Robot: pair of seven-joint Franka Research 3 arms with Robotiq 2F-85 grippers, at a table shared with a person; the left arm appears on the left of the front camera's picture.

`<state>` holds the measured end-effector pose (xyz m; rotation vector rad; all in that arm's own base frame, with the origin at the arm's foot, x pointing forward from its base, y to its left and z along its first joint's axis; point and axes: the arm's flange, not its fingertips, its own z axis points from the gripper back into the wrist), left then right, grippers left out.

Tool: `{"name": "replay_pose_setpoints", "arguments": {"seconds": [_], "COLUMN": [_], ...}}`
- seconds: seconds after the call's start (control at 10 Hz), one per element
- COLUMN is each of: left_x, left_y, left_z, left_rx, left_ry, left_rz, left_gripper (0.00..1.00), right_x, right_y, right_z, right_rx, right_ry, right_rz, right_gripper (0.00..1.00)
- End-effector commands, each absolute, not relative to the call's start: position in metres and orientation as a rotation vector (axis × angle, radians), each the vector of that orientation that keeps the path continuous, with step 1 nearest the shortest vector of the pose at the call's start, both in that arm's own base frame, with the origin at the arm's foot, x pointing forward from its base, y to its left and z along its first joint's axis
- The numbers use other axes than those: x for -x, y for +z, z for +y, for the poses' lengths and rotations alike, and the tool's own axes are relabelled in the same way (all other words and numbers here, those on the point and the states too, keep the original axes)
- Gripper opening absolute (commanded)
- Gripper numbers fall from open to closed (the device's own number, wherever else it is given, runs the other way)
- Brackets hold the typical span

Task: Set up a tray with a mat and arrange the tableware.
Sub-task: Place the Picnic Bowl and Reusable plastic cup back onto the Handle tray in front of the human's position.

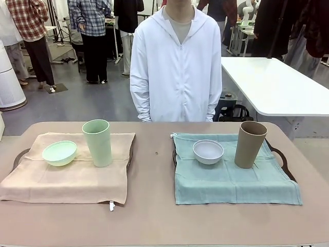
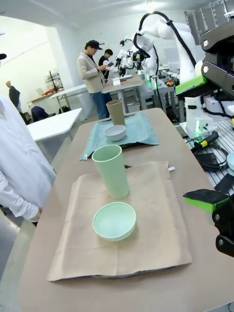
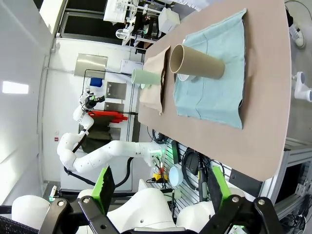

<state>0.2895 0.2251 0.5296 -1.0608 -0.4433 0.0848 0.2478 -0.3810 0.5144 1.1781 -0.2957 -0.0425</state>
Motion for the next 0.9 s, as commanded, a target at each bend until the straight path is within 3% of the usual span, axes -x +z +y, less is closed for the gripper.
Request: {"name": "replay_pose_setpoints", "arguments": {"seconds": [0.0, 0.8], "left_x": [-0.2887, -0.2887], "left_y": [0.5299, 0.5299], "left_z": [0.2265, 0.2265], "left_rx": [1.076, 1.076], "left_ry": [0.081, 0.081], "left_rz": [-0.451, -0.451], "left_gripper": [1.00, 1.00], "right_x": [-0.2478, -0.2478], "right_y": [0.5143, 0.5143], "right_z": [-0.3811, -0.3811], "right_rx": [-1.189, -1.189], "right_ry": [-0.051, -0.051], "right_rz": [-0.304, -0.304], "right_gripper": [1.00, 1.00]}}
